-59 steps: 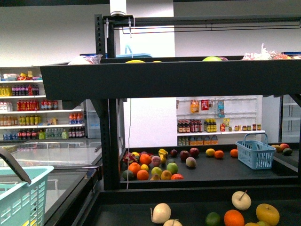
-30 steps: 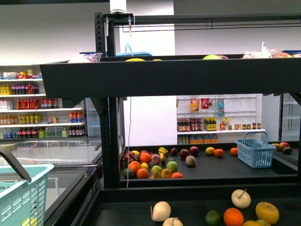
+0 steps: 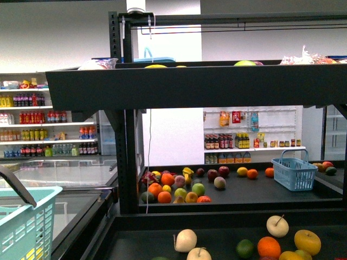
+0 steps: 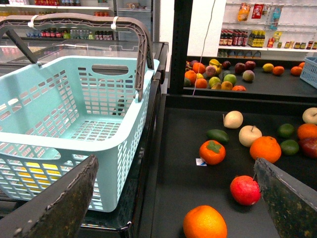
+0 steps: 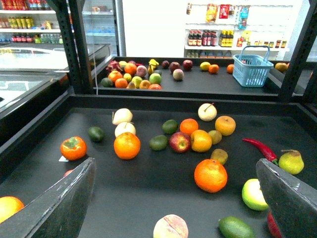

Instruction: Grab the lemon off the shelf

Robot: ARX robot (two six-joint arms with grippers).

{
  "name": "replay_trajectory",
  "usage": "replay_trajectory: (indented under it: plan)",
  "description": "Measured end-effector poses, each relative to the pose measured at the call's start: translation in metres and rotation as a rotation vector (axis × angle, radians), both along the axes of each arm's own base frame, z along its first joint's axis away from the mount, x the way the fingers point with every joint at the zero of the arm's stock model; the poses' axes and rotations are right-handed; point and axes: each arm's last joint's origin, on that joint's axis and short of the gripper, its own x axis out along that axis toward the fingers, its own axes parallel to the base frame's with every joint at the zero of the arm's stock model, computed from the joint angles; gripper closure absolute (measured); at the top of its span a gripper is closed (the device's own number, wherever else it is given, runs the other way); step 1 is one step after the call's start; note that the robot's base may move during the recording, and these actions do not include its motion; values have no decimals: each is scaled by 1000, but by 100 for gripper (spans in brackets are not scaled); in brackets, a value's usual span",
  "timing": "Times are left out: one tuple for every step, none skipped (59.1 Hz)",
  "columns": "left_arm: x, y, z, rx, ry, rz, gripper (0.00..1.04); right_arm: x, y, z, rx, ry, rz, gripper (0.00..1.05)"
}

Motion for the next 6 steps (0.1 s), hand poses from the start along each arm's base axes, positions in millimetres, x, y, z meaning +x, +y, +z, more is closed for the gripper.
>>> replay_trajectory:
  plan:
    - [0,0,0,0,0,0,8,0,0,0,0,0,0,7]
    - [0,0,0,0,0,0,8,0,0,0,0,0,0,7]
    - [0,0,0,0,0,0,8,0,0,0,0,0,0,7]
    - [0,0,0,0,0,0,8,0,0,0,0,0,0,7]
    - [0,0,0,0,0,0,8,0,0,0,0,0,0,7]
    - [0,0,0,0,0,0,8,0,0,0,0,0,0,7]
